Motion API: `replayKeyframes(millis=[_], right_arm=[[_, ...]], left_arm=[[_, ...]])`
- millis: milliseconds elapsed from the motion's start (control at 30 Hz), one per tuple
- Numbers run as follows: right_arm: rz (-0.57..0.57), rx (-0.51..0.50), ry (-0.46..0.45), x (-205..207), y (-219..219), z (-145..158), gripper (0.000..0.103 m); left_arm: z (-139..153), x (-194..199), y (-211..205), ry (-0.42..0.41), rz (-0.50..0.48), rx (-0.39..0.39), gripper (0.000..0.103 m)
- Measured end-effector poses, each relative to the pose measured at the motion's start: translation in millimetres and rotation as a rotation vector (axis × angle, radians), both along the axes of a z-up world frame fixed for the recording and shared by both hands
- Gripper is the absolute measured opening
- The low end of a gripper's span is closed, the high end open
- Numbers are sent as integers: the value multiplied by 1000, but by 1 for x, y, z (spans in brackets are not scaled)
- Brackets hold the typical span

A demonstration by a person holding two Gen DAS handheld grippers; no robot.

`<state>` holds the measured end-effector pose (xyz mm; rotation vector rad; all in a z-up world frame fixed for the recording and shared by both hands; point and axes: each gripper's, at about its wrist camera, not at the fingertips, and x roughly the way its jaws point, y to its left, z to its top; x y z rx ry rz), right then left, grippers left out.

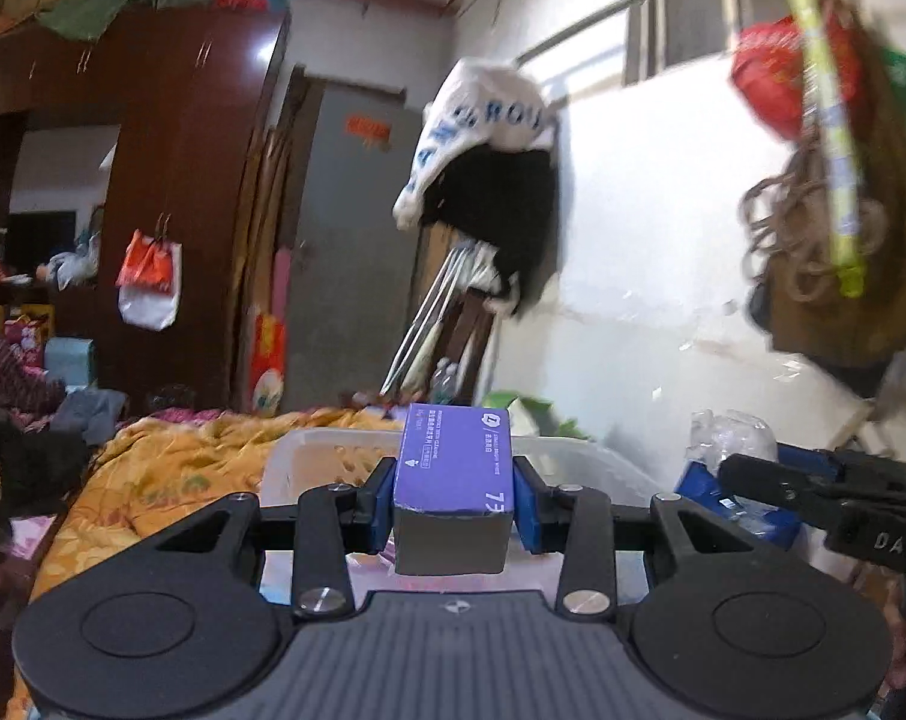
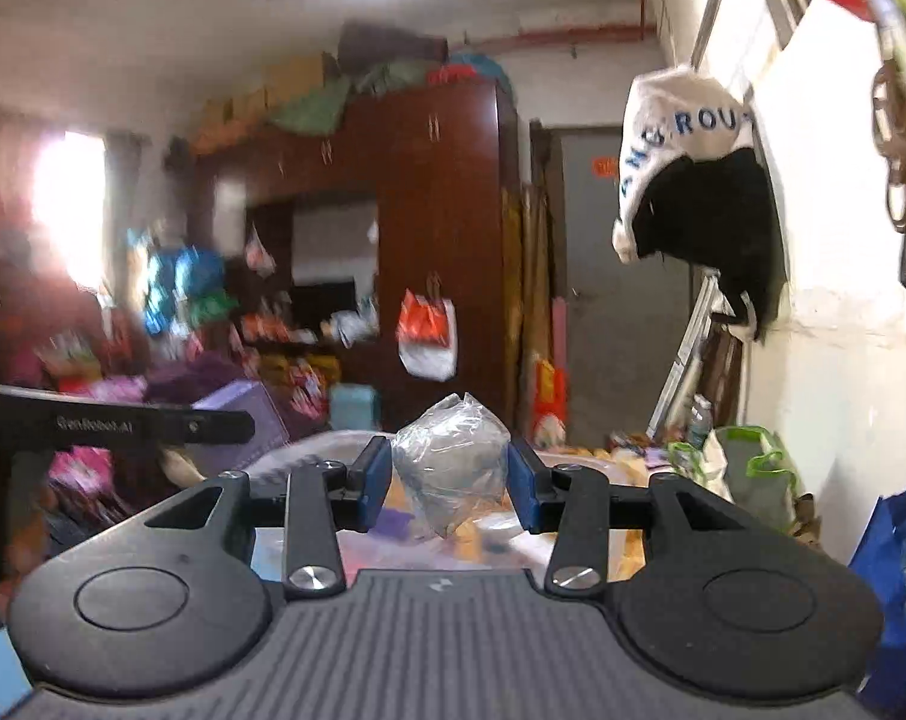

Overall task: Organize objects
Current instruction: 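Lift both items over the white basket and release them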

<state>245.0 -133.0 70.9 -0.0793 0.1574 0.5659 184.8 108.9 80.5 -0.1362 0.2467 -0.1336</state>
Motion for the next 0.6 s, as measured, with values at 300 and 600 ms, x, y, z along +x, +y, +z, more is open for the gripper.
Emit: replayKeyframes(millis=[300,600], right_arm=[[-59,-60,80,30,9,-10,72],[7,-40,44,-55,-20,-55,103]], left_arm=[[-13,63,-4,162,95,22,74],[-33,-39,-8,55,15,19,88]])
